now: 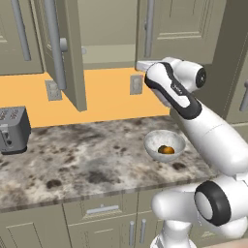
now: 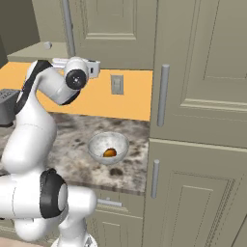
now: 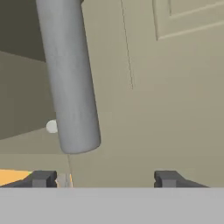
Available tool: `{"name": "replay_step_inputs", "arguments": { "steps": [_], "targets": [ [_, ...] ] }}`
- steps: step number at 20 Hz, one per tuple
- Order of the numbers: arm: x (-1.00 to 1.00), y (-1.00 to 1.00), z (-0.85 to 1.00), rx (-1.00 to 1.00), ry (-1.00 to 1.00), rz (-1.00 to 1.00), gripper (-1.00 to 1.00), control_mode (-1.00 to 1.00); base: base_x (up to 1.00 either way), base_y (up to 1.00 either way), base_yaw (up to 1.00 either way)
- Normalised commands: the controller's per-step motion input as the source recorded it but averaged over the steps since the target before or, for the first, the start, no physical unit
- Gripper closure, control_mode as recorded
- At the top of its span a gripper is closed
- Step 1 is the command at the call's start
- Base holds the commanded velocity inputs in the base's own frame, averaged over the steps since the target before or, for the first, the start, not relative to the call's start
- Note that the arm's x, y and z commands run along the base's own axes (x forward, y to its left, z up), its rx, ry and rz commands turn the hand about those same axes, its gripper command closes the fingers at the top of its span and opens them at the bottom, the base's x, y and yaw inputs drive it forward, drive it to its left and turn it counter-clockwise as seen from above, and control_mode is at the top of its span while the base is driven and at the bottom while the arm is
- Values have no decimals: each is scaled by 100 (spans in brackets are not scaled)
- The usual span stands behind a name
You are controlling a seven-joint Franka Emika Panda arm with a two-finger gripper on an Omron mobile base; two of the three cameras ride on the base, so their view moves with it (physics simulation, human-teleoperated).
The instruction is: Open the cabinet. Pick the kiwi and mango from the cabinet and place them into the bowl. Then close the cabinet.
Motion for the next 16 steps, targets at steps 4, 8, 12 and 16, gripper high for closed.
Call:
{"name": "replay_step_inputs", "arguments": {
  "steps": [4,8,12,16],
  "targets": [
    [100,19,-53,-3,0,-2,-100,-100,0,0,0],
    [86,19,-46,-4,-3,-5,-100,-100,0,0,0],
    [-39,26,15,0,-16,0,-100,-100,0,0,0],
    [-100,12,59,0,-20,0,-100,-100,0,0,0]
  ]
}}
